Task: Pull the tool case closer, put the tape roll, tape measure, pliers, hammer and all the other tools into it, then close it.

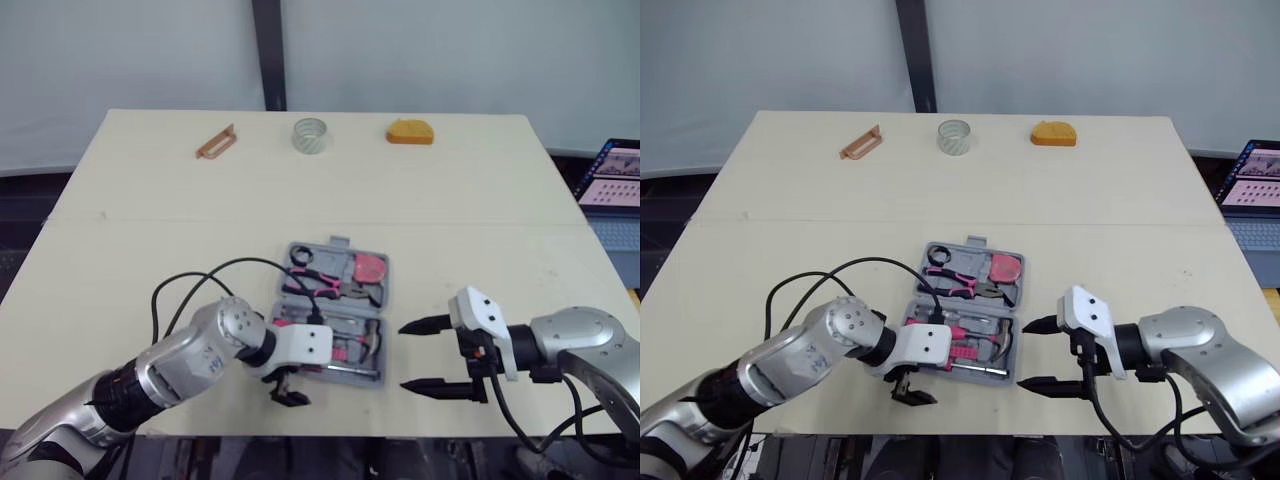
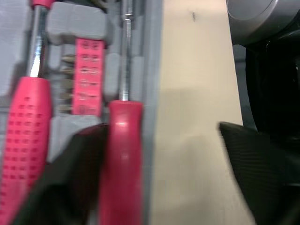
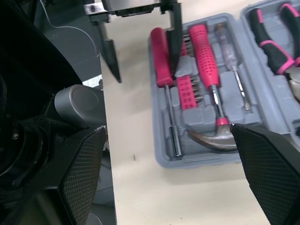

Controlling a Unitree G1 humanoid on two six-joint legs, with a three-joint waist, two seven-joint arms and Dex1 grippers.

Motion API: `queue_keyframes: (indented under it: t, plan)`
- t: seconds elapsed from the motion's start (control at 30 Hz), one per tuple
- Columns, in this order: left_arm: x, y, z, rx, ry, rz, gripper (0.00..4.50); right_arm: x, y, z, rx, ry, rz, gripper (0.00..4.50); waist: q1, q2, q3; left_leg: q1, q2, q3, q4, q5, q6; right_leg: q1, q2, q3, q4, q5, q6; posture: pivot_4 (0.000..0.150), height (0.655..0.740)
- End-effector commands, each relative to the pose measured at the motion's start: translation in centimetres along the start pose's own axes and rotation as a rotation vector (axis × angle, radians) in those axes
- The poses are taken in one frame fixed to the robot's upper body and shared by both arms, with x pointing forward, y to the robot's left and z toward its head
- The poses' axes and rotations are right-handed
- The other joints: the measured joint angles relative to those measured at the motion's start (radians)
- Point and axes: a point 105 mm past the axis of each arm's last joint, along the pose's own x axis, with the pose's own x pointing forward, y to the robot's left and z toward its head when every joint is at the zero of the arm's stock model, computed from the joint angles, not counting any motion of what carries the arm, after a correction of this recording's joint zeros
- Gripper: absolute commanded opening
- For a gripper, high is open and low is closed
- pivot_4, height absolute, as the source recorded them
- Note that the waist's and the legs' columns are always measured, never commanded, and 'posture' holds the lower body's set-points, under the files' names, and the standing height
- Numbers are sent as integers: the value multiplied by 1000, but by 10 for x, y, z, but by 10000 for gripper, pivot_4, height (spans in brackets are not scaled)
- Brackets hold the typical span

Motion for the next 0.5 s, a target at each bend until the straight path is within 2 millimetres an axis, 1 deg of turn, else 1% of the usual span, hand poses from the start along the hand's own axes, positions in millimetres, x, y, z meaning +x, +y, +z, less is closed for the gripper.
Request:
queue_keyframes:
  t: [0.03, 0.23, 0.3, 0.37, 0.5]
  plan:
    - [-15, -2, 11, 22, -33, 23, 44624, 0, 6, 10, -30, -30, 22, 45000, -1, 0, 0, 0, 0, 0, 0, 0, 0, 0, 0, 0, 0, 0, 0, 1500, 7400]
    - [-30, -4, 20, -11, -65, 28, 44624, 0, 6, 9, -26, -33, 28, 45000, -1, 0, 0, 0, 0, 0, 0, 0, 0, 0, 0, 0, 0, 0, 0, 1500, 7400]
    - [-37, -1, 18, -40, -86, 36, 44624, 0, 5, 10, -27, -37, 25, 45000, -1, 0, 0, 0, 0, 0, 0, 0, 0, 0, 0, 0, 0, 0, 0, 1500, 7400]
    - [-36, 1, 14, -66, -109, 47, 44624, 0, 4, 10, -28, -39, 21, 45000, -2, 0, 0, 0, 0, 0, 0, 0, 0, 0, 0, 0, 0, 0, 0, 1500, 7400]
    - [-39, 23, 7, -87, -310, 118, 44624, 1, 2, 10, -26, -43, 15, 45000, -2, 0, 0, 0, 0, 0, 0, 0, 0, 0, 0, 0, 0, 0, 0, 1500, 7400]
